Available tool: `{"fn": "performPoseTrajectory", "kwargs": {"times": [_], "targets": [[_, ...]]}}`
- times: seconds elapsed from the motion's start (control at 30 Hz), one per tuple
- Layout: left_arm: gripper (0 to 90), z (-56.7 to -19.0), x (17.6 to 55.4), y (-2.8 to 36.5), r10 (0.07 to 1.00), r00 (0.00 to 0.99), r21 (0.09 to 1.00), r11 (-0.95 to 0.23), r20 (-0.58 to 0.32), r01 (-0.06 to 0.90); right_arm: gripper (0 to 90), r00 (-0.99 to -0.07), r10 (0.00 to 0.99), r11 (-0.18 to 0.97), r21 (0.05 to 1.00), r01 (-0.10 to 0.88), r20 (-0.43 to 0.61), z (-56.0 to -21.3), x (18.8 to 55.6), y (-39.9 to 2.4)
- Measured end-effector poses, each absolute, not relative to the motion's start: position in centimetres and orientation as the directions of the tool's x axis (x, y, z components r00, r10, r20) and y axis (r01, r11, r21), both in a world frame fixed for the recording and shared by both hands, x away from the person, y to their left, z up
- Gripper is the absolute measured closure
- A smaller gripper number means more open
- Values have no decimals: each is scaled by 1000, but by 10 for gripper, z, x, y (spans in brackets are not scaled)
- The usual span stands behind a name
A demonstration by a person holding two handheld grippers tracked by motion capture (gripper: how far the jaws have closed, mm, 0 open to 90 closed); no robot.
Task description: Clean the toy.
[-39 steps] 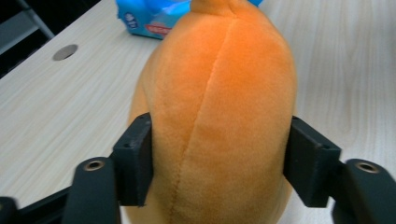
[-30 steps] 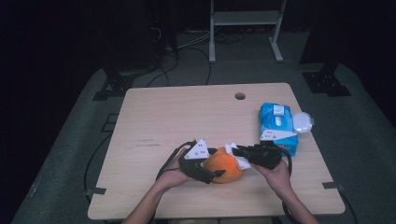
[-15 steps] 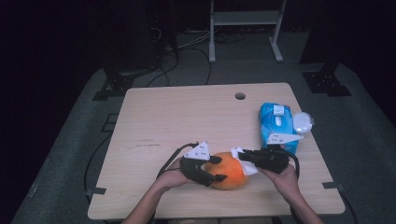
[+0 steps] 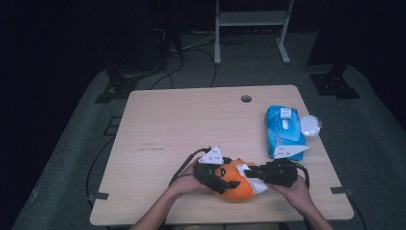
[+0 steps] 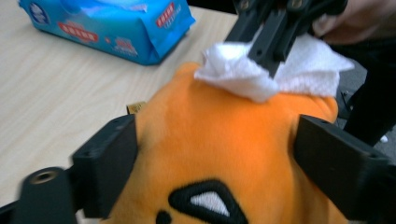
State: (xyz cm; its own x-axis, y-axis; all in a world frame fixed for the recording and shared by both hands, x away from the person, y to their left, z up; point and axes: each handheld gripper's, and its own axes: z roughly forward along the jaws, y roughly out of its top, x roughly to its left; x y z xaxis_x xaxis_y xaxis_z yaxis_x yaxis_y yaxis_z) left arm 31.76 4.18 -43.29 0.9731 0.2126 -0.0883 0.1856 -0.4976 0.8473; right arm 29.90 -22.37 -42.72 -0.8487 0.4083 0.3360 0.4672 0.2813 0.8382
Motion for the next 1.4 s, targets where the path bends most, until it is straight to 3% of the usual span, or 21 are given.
{"fn": "performPoseTrajectory", "kwargs": {"times": [0.13,0.33,0.6,0.7,0.87,0.9,1.13,1.4], "targets": [[380,-432,317,40,233,967,827,-522,-98,210,791,-837,422,239,847,475,350,-427,296,-235],[519,-422,310,40,237,970,853,-494,-55,169,786,-823,438,156,871,467,362,-419,295,-253],[534,-410,318,59,344,939,896,-414,-9,160,787,-801,492,139,878,458,340,-414,294,-272],[531,-408,326,70,439,898,913,-368,3,177,787,-772,557,173,867,468,306,-418,295,-286],[527,-410,332,77,495,868,912,-370,32,178,785,-741,621,239,838,491,257,-429,302,-295],[525,-413,335,80,512,858,912,-364,28,187,729,-726,643,267,818,509,242,-436,306,-298],[520,-423,341,83,526,850,898,-386,24,213,642,-714,674,327,790,519,191,-446,309,-299],[481,-425,343,83,520,854,896,-383,10,223,539,-712,669,320,782,534,213,-452,311,-299]]}}
